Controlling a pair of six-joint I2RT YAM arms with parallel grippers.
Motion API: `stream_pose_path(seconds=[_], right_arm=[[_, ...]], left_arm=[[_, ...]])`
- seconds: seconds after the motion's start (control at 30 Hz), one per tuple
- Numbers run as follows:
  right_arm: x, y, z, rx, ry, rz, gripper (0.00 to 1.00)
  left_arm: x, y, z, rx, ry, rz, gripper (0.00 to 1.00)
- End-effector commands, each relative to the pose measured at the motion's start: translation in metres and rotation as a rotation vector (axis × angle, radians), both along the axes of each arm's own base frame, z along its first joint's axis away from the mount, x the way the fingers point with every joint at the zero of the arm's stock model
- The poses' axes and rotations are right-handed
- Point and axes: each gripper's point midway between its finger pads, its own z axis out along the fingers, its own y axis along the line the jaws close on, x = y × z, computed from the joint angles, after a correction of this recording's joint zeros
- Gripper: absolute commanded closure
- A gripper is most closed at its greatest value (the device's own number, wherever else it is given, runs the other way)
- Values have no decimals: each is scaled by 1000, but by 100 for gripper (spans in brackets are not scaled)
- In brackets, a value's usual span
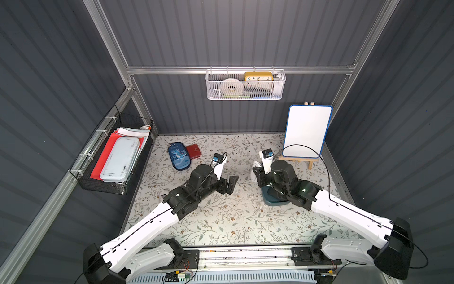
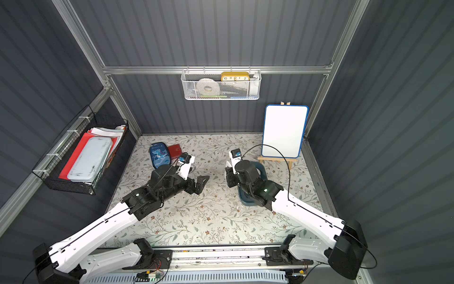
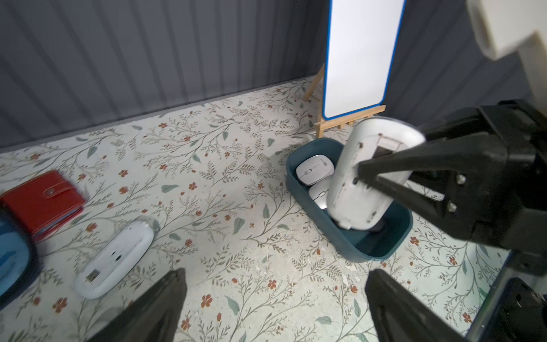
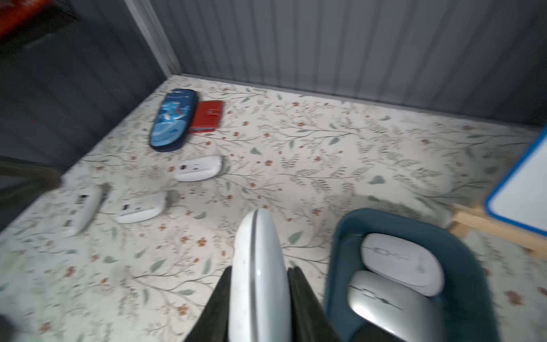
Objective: Put the mouse in the storage box
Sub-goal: Pick up the mouse from the center of the board, then place the mouse in the storage box.
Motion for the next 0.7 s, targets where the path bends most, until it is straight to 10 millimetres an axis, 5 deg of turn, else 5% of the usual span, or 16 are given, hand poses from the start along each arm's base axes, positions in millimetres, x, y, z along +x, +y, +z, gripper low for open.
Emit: stream_pose_path(seconds=[0.0, 0.2, 0.37, 0.67], right_arm=[[10, -51, -21, -271, -44, -130, 100], [23, -92, -56, -411, -10, -217, 100], [38, -103, -84, -527, 46, -245, 100], [75, -116, -107, -647, 31, -312, 100]], left_arm=[[-6, 19, -2, -30, 45, 89, 0], [-8, 25, -3, -41, 39, 106, 1], [-6, 23, -8, -24, 52, 107, 1], [-6, 26, -11, -9, 48, 114, 1]])
